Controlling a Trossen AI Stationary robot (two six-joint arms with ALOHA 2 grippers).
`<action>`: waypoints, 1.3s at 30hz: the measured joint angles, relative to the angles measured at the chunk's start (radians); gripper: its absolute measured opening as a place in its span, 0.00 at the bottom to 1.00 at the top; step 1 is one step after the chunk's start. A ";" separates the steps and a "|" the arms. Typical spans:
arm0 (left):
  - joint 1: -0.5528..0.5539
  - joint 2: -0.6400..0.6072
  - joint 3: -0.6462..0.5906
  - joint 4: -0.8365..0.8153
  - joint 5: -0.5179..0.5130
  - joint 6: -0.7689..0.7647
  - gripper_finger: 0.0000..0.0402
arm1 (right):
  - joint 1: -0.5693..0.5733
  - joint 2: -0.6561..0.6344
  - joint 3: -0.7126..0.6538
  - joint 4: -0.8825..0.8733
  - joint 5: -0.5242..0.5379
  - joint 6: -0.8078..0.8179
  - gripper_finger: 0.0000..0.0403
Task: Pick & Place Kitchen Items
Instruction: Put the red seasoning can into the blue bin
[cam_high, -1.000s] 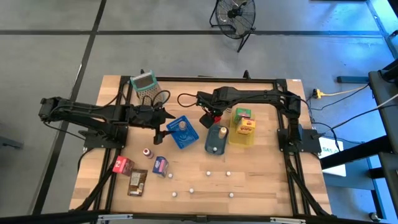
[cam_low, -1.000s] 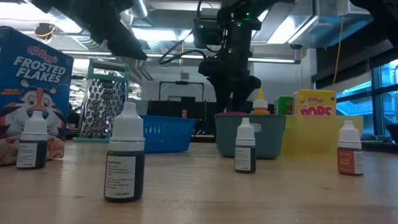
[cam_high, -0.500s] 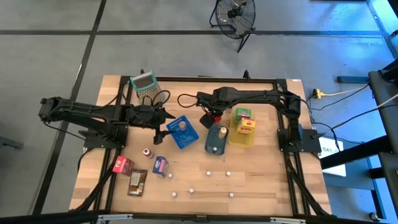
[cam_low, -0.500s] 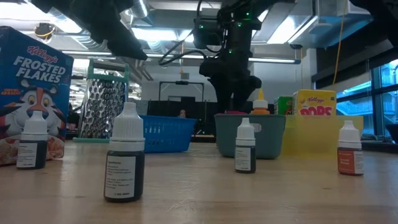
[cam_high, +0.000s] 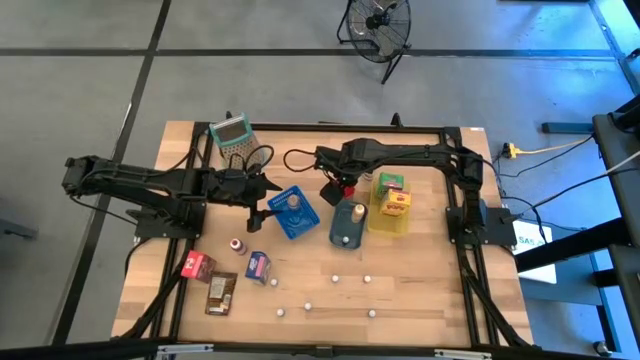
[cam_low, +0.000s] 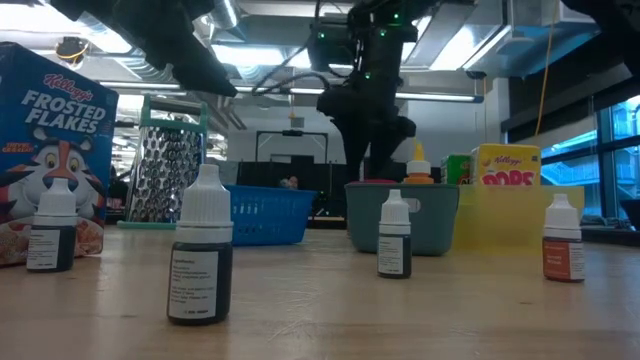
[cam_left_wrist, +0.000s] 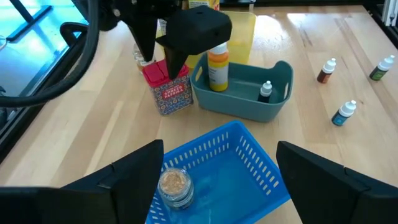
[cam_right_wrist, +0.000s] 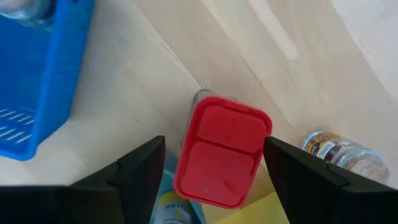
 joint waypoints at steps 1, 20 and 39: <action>0.000 0.000 0.000 0.000 0.000 0.000 0.77 | 0.003 0.000 0.006 -0.006 0.003 -0.001 0.68; 0.000 0.000 0.000 -0.008 0.000 -0.007 0.77 | 0.008 0.000 0.010 -0.071 0.056 0.018 0.68; 0.000 0.000 0.000 -0.008 0.000 -0.007 0.77 | 0.014 -0.002 0.010 -0.047 0.018 -0.033 0.82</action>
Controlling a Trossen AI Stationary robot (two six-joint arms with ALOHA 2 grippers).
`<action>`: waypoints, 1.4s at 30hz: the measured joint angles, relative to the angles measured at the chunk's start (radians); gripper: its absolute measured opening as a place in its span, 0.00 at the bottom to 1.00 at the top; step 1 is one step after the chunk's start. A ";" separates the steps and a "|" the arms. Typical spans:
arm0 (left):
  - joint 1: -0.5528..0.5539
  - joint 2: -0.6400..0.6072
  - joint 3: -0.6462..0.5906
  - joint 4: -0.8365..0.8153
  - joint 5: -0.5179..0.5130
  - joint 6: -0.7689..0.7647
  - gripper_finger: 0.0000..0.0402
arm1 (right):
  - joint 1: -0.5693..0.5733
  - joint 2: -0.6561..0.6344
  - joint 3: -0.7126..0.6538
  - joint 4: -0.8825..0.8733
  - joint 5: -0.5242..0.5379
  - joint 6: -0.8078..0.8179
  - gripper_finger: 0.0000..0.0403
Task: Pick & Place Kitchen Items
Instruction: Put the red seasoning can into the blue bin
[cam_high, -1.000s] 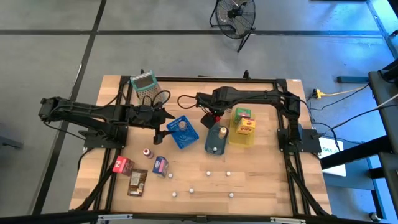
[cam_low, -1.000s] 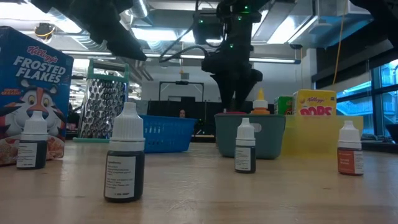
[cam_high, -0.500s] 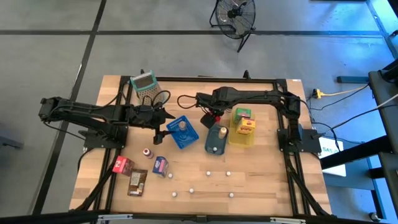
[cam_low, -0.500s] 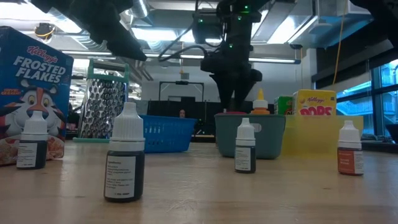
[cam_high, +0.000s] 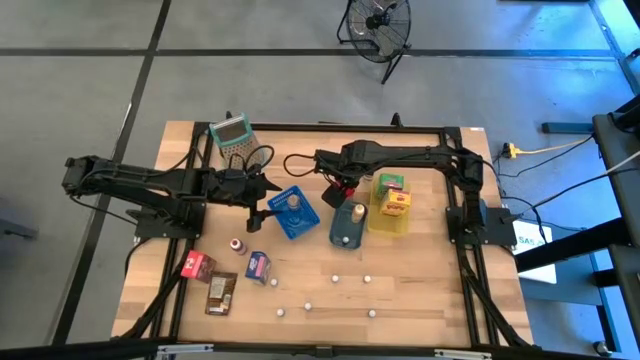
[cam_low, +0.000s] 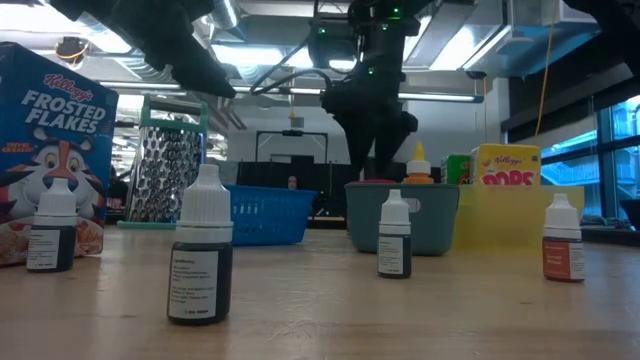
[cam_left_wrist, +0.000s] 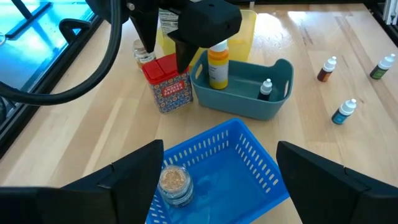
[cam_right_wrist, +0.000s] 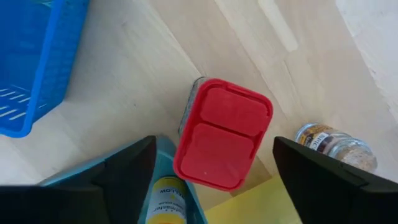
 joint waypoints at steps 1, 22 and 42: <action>0.000 0.000 0.000 -0.001 0.000 0.000 0.77 | 0.000 0.000 0.000 0.000 0.000 0.001 0.85; 0.000 0.000 0.000 -0.015 0.000 -0.001 0.77 | 0.012 0.007 -0.002 0.014 0.067 0.017 0.95; 0.000 0.000 0.000 -0.015 0.000 -0.003 0.77 | 0.011 0.008 -0.051 0.063 0.066 0.028 0.95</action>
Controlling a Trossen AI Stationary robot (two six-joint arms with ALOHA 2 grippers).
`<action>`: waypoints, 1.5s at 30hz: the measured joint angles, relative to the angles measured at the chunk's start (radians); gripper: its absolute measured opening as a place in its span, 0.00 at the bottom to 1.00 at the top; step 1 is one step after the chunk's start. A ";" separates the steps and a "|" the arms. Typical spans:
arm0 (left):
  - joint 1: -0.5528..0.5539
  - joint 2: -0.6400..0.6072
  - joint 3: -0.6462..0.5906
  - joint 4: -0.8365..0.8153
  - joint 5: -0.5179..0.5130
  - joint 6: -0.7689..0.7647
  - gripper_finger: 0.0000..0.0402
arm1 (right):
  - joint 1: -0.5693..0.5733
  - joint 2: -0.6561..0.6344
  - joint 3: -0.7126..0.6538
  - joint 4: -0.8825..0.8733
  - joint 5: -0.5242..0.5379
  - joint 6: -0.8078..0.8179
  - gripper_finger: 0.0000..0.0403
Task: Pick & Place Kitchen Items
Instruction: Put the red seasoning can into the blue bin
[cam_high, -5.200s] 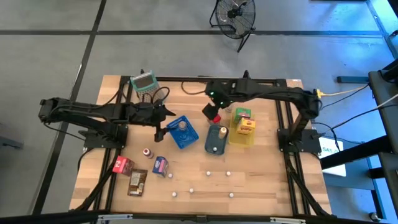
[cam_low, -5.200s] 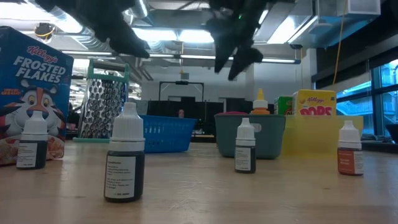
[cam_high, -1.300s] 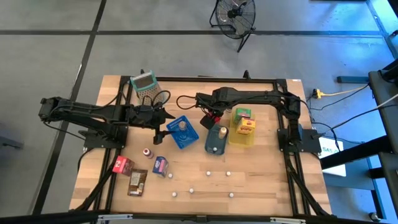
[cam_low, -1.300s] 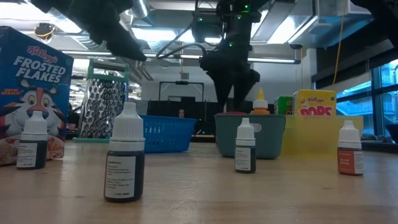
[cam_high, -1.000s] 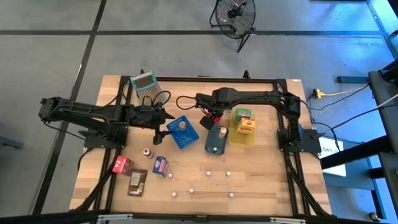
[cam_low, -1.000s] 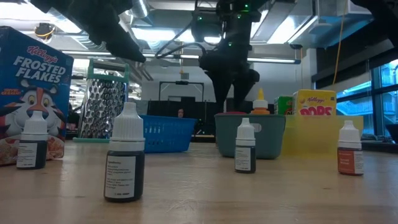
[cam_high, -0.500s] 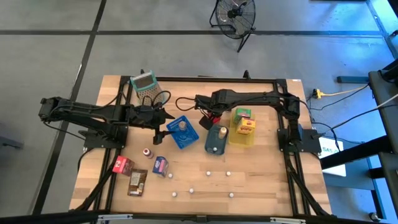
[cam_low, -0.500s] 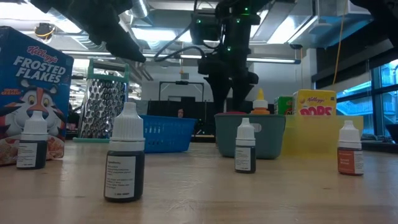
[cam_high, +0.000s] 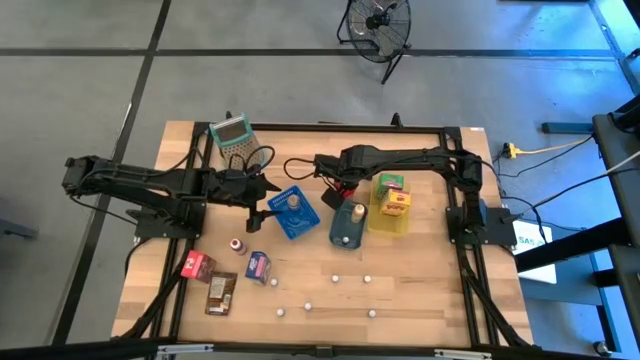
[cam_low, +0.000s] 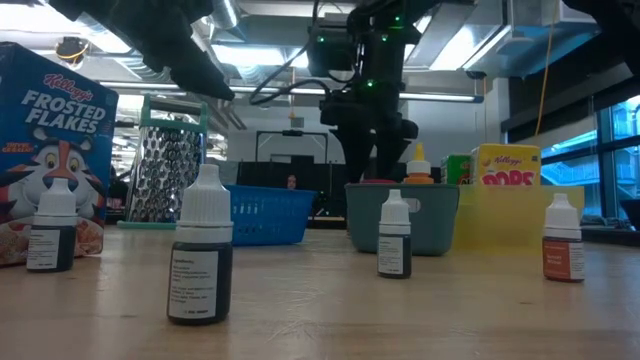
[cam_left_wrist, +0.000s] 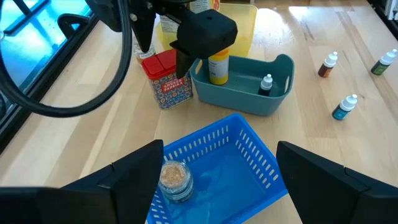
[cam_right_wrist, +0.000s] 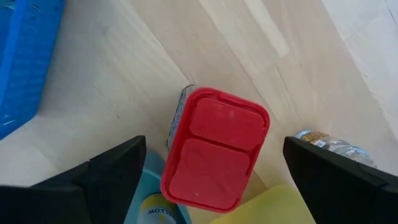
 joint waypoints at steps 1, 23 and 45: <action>0.000 0.000 0.000 0.000 0.000 0.000 0.77 | 0.000 0.000 0.000 0.000 0.000 0.006 0.95; -0.040 0.000 0.000 -0.003 0.000 0.001 0.77 | 0.000 0.045 0.000 0.015 -0.002 0.015 0.95; -0.043 0.001 0.000 -0.006 -0.003 0.002 0.77 | 0.000 0.052 0.000 0.027 0.008 0.023 0.61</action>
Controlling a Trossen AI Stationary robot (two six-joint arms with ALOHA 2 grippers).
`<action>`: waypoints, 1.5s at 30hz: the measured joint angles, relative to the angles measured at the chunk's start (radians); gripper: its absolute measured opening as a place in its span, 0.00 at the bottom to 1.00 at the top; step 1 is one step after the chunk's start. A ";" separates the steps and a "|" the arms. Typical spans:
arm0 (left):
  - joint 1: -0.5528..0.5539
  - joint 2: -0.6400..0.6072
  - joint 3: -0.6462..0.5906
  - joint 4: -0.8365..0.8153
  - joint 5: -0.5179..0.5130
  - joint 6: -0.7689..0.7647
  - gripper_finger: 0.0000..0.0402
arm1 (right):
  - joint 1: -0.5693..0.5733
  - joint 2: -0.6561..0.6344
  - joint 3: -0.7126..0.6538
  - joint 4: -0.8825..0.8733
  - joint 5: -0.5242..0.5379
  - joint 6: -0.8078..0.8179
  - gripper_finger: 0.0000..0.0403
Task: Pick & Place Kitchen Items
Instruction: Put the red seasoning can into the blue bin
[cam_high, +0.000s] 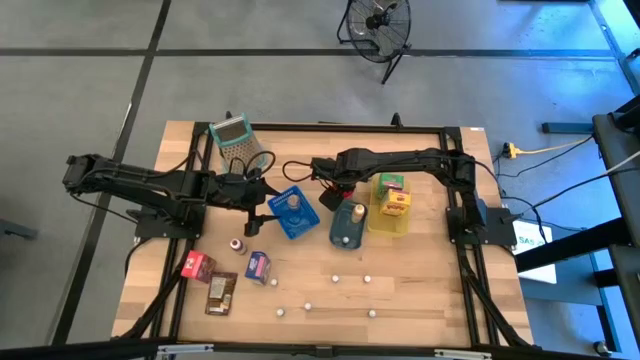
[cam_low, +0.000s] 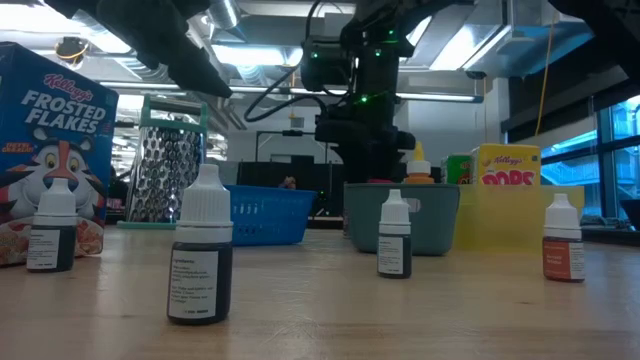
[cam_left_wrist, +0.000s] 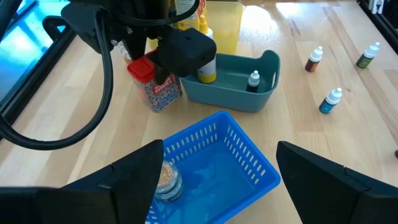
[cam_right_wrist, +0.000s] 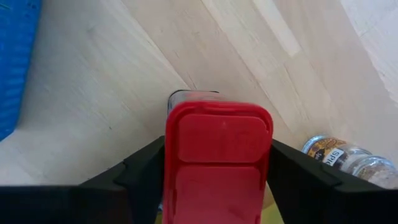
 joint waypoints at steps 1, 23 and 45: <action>0.000 0.000 0.000 -0.001 0.000 0.000 0.77 | 0.000 0.000 0.000 0.000 0.000 0.000 0.59; 0.000 0.000 0.000 -0.005 0.001 0.022 0.77 | 0.003 -0.011 0.084 -0.080 0.052 -0.097 0.57; 0.000 0.006 0.000 0.193 -0.066 0.159 0.77 | 0.198 -0.013 0.561 -0.265 0.078 -0.263 0.56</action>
